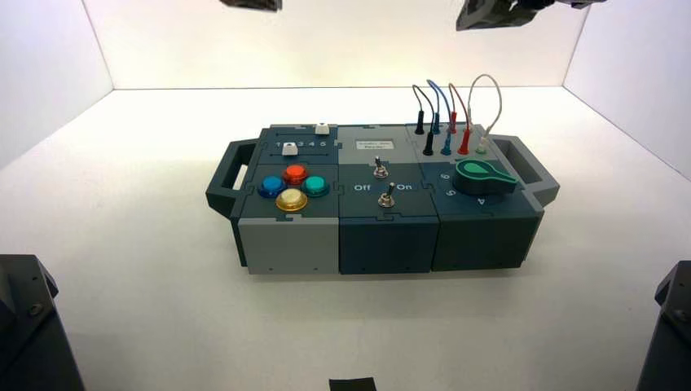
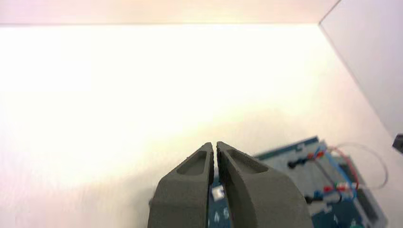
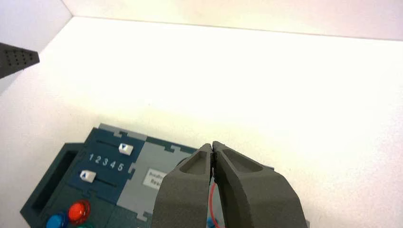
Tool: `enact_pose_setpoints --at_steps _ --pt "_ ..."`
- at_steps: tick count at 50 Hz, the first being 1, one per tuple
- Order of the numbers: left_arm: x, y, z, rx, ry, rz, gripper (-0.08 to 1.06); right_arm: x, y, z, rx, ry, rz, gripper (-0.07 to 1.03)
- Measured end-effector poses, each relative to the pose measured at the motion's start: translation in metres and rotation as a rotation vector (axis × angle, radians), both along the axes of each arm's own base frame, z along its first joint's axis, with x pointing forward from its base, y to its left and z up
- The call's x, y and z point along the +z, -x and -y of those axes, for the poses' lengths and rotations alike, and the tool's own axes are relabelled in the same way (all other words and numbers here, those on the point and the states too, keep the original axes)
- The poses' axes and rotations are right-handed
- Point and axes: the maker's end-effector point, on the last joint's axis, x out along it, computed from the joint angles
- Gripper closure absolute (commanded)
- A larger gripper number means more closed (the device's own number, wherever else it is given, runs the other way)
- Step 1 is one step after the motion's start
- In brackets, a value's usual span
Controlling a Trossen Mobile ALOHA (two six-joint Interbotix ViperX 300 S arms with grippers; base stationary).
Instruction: Pull the blue wire.
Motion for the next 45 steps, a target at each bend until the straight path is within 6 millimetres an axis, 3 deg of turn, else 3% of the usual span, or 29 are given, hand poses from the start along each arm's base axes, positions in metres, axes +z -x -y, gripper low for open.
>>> enact_pose_setpoints --at_steps 13,35,45 --pt "-0.002 0.010 0.000 -0.023 -0.042 -0.104 0.93 -0.005 0.009 0.002 0.009 0.013 -0.054 0.97" --pt "0.020 0.030 0.000 -0.061 -0.053 -0.145 0.94 -0.003 0.031 0.007 0.004 -0.019 -0.103 0.97" --pt "0.018 0.042 0.008 -0.100 -0.067 -0.172 0.94 -0.008 0.033 0.007 0.004 -0.014 -0.131 0.97"
